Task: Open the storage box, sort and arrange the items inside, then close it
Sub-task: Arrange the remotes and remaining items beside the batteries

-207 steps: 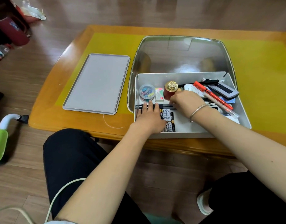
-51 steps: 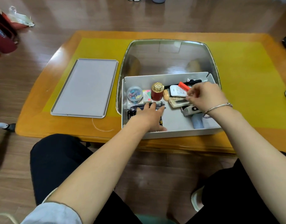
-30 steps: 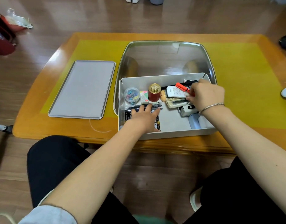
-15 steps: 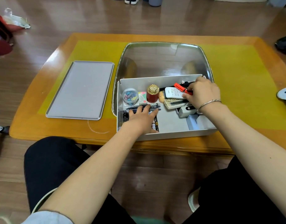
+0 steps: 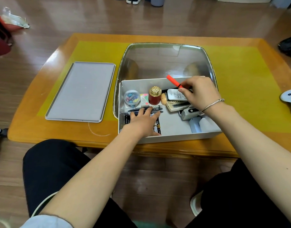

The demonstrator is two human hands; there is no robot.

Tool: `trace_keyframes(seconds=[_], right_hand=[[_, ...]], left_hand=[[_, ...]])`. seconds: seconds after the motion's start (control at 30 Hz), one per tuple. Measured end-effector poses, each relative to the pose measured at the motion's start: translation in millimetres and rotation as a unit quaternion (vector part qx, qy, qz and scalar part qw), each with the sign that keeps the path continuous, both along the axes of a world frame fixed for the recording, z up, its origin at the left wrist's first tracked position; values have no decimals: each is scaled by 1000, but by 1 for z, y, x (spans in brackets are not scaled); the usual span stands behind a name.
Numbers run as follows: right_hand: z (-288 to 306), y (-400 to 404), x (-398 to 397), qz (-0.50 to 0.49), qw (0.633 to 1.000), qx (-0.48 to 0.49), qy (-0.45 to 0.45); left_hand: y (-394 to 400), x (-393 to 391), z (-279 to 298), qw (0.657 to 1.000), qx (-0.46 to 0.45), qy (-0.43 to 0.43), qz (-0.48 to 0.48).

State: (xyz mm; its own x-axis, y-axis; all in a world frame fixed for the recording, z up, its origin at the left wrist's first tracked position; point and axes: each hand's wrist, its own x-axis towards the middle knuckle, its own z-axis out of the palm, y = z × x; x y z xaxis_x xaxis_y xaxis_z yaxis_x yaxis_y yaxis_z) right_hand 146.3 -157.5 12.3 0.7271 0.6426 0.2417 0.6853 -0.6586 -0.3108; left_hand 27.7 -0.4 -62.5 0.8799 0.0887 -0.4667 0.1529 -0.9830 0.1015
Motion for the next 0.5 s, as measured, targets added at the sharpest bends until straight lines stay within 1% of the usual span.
trace_keyframes(seconds=[0.07, 0.17, 0.23, 0.3, 0.37, 0.43, 0.5], right_hand=[[0, 5, -6, 27, 999, 10, 31], [-6, 10, -14, 39, 994, 47, 88], [-11, 14, -19, 34, 988, 96, 117], [-13, 18, -24, 34, 976, 161, 141], [-13, 21, -27, 45, 963, 212, 157], [-15, 24, -27, 50, 957, 233, 167], [-19, 30, -31, 54, 943, 252, 212]], left_hand=[[3, -4, 2, 1000, -20, -18, 9], [15, -16, 6, 992, -54, -110, 30], [24, -24, 8, 981, -71, -176, 37], [28, -29, 10, 969, -99, -221, 54], [26, -31, 13, 957, -127, -252, 72], [22, -30, 17, 942, -158, -281, 90], [18, -29, 19, 931, -181, -302, 101]])
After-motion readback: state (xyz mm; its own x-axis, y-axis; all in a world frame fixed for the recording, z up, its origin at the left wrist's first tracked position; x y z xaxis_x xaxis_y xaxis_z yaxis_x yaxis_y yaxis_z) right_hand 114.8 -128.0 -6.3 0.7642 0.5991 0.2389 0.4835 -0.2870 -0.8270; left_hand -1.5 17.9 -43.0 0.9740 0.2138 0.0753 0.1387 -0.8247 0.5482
